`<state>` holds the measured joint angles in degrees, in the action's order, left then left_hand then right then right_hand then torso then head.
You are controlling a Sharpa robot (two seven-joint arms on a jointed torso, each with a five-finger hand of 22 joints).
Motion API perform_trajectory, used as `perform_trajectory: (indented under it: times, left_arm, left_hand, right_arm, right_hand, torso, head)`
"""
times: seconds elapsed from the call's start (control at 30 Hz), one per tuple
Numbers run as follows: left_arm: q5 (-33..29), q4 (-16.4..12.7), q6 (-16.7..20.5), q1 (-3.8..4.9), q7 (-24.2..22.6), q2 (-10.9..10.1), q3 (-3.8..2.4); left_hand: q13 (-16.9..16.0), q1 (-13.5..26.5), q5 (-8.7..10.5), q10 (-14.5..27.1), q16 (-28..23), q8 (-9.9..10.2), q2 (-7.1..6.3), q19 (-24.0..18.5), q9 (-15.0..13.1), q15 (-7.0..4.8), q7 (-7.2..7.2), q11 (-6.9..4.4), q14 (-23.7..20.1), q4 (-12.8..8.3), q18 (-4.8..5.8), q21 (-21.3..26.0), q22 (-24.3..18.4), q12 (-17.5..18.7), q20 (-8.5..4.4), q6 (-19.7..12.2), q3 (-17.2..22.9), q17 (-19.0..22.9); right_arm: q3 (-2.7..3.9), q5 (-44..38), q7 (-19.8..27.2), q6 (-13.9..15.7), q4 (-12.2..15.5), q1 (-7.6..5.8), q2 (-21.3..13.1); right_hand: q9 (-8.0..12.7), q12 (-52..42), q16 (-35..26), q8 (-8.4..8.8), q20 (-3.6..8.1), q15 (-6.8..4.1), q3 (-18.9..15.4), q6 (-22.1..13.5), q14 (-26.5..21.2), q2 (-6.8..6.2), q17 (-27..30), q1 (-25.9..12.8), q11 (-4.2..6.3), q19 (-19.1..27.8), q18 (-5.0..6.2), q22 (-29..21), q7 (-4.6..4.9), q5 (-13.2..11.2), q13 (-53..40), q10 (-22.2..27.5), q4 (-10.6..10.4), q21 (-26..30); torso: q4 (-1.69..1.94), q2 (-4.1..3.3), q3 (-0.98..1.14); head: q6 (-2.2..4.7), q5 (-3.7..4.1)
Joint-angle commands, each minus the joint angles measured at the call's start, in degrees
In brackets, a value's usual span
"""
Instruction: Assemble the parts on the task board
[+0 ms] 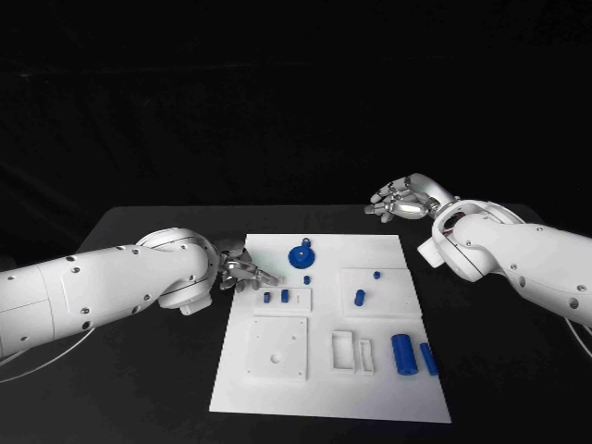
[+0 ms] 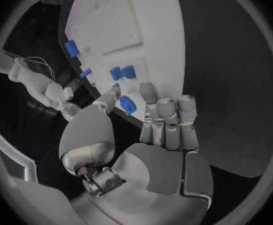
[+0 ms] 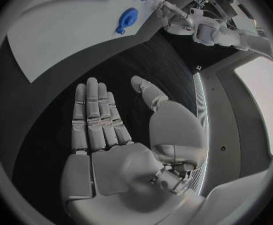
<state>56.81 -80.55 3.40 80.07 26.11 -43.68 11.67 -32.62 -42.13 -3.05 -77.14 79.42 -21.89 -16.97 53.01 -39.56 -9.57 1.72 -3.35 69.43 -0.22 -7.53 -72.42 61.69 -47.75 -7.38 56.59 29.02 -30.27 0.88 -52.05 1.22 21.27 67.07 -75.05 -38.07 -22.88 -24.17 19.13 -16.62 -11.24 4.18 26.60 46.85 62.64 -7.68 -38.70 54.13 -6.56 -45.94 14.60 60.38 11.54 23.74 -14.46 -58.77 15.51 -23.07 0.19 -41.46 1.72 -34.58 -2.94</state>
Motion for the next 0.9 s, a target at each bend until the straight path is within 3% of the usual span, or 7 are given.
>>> perform_trajectory:
  times: [0.03, 0.23, 0.33, 0.4, 0.5, 0.6, 0.9]
  left_arm:
    - [-3.82, -0.09, 3.00, -0.26, -1.15, -0.04, 0.14]
    - [-6.58, -0.34, 7.65, -0.26, -7.87, -0.18, 0.12]
    - [-7.43, -0.74, 8.78, -0.26, -13.25, -0.06, 0.12]
    - [-7.44, -1.01, 9.32, -0.26, -16.45, 0.02, 0.13]
    - [-7.01, -1.22, 8.61, -0.26, -17.57, -0.04, 0.14]
    - [-6.99, -1.09, 7.56, -0.26, -17.08, -0.40, 0.14]
    - [-7.21, -1.34, 8.02, -0.29, -17.03, -1.84, 0.17]
  left_hand:
    - [0.03, 0.78, 0.21, 0.71, -0.48, -0.06, 0.06, -0.76, 1.48, 0.07, 1.51, 0.07, -0.45, -0.18, 0.18, 0.55, -0.15, 0.26, -7.47, -2.17, -1.25, 0.17]
    - [0.27, 0.46, 0.19, 2.18, -1.15, -0.05, 0.26, -1.33, 1.54, 0.31, 1.76, 0.29, -1.11, -0.07, 0.07, 1.17, -0.49, 0.96, -7.25, -3.00, -2.01, 0.53]
    - [0.86, -3.84, 0.01, 4.91, -2.75, -0.19, 2.11, -3.10, 1.53, 0.91, 2.23, 0.87, -3.34, -1.92, 0.55, 2.42, -0.93, 2.44, -6.55, -3.39, -0.51, 1.23]
    - [1.48, -9.76, -3.19, 7.44, -4.22, -0.20, 4.51, -5.07, 1.62, 1.79, 3.00, 1.60, -5.59, -5.99, 1.39, 3.46, -1.17, 3.88, -5.67, -3.74, 0.82, 1.85]
    - [3.71, -18.47, -3.57, 12.33, -7.02, 0.20, 6.38, -8.34, 2.23, 3.32, 4.24, 3.45, -9.35, -11.56, 2.83, 5.88, -1.98, 7.79, -3.99, -4.12, 4.42, 3.13]
    - [6.81, -22.83, -3.76, 13.98, -8.64, 0.63, 7.14, -10.02, 3.09, 4.80, 4.99, 4.46, -11.19, -14.50, 4.09, 7.43, -2.54, 11.73, -2.93, -3.88, 7.03, 3.96]
    - [9.54, -19.02, 0.24, 10.65, -8.18, 0.06, 6.60, -8.89, 3.79, 4.66, 4.46, 4.22, -9.90, -12.07, 4.21, 7.41, -2.55, 13.99, -2.83, -1.74, 5.13, 3.93]
  right_arm:
    - [0.02, 0.17, 0.68, -0.39, 0.00, 0.03, -0.02]
    - [0.02, 0.24, 0.68, -0.28, 0.02, 0.04, -0.09]
    - [0.02, 0.25, 0.71, -0.26, 0.01, 0.04, -0.16]
    - [0.02, 0.26, 0.71, -0.28, 0.04, 0.04, -0.18]
    - [0.02, 0.28, 0.72, -0.32, 0.08, 0.04, -0.15]
    - [0.02, 0.29, 0.71, -0.34, 0.07, 0.05, -0.15]
    - [0.02, 0.35, 0.70, -0.39, 0.08, 0.05, -0.28]
  right_hand:
    - [0.08, -0.28, -0.38, -0.40, -0.09, 0.07, -0.36, -0.45, -0.14, -0.01, -0.12, -0.58, 0.02, 0.44, 0.40, 0.07, 0.16, 0.40, 0.08, 0.29, -0.02, 0.32]
    - [0.09, -0.30, -0.40, -0.40, -0.09, 0.07, -0.40, -0.47, -0.14, 0.00, -0.14, -0.65, 0.02, 0.44, 0.40, 0.08, 0.17, 0.53, 0.11, 0.29, -0.04, 0.32]
    - [0.09, -0.30, -0.41, -0.40, -0.08, 0.07, -0.40, -0.47, -0.13, 0.02, -0.15, -0.63, 0.02, 0.44, 0.40, 0.09, 0.17, 0.58, 0.12, 0.29, -0.02, 0.32]
    - [0.10, -0.31, -0.41, -0.40, -0.08, 0.07, -0.39, -0.47, -0.13, 0.04, -0.16, -0.63, 0.02, 0.44, 0.40, 0.09, 0.17, 0.60, 0.12, 0.29, -0.02, 0.32]
    - [0.10, -0.31, -0.42, -0.41, -0.07, 0.07, -0.39, -0.47, -0.12, 0.06, -0.17, -0.61, 0.03, 0.44, 0.40, 0.10, 0.16, 0.63, 0.13, 0.29, -0.01, 0.31]
    - [0.10, -0.32, -0.42, -0.41, -0.07, 0.07, -0.39, -0.47, -0.12, 0.07, -0.17, -0.60, 0.03, 0.44, 0.40, 0.10, 0.16, 0.64, 0.14, 0.29, 0.00, 0.31]
    - [0.10, -0.34, -0.43, -0.43, -0.05, 0.06, -0.35, -0.46, -0.11, 0.16, -0.20, -0.55, 0.04, 0.42, 0.40, 0.11, 0.15, 0.68, 0.16, 0.28, 0.02, 0.31]
  torso:
    - [0.01, 0.02, 0.03]
    - [0.01, 0.01, 0.03]
    - [0.02, 0.01, 0.02]
    - [0.05, 0.01, 0.03]
    - [0.04, 0.02, 0.04]
    - [0.04, 0.03, 0.03]
    - [0.05, -0.02, -0.03]
  head:
    - [0.09, 0.05]
    - [0.29, 0.18]
    - [0.39, 0.26]
    - [0.44, 0.33]
    - [0.38, 0.26]
    - [0.46, 0.27]
    - [0.53, 0.36]
